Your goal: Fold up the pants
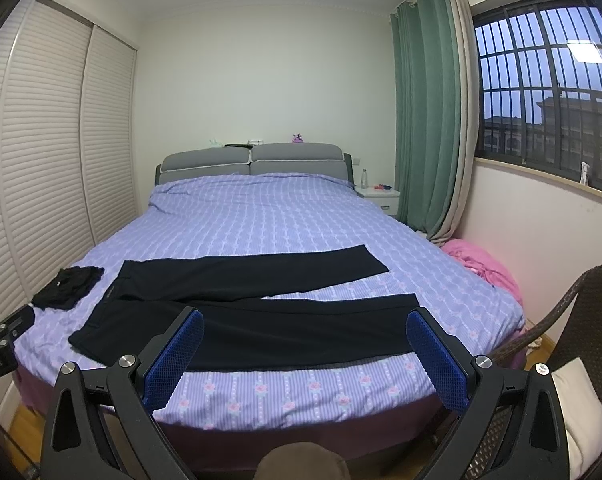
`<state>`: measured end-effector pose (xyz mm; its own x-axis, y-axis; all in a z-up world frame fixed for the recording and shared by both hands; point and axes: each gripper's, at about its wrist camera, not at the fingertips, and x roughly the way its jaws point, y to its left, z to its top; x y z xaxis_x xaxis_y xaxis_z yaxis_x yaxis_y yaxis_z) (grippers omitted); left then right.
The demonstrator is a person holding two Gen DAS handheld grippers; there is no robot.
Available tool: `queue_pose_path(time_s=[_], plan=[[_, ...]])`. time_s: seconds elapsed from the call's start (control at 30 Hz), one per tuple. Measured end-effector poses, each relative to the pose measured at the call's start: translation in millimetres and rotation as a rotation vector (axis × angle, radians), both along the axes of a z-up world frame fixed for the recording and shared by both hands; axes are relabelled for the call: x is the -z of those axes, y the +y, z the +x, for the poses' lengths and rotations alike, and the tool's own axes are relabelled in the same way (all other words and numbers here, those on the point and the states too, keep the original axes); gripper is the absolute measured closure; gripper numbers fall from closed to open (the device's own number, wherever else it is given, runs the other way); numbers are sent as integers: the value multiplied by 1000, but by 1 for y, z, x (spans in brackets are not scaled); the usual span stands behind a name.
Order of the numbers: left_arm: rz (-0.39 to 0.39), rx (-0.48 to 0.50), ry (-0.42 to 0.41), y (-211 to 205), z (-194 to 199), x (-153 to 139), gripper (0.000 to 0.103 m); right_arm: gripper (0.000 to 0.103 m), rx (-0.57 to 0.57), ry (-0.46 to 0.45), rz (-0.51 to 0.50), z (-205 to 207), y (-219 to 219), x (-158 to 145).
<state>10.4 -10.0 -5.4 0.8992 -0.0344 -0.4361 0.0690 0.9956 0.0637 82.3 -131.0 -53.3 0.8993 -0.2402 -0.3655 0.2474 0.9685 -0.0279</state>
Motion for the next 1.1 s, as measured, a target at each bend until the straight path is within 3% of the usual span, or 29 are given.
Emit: queue_pose_path(time_s=[0.53,1.1], plan=[[-2,6,5,-4,2,3,0,0,4,3,2,1,0,0],[19,45,19,-34,65,4,0,0,48,20,2,49,-24,0]])
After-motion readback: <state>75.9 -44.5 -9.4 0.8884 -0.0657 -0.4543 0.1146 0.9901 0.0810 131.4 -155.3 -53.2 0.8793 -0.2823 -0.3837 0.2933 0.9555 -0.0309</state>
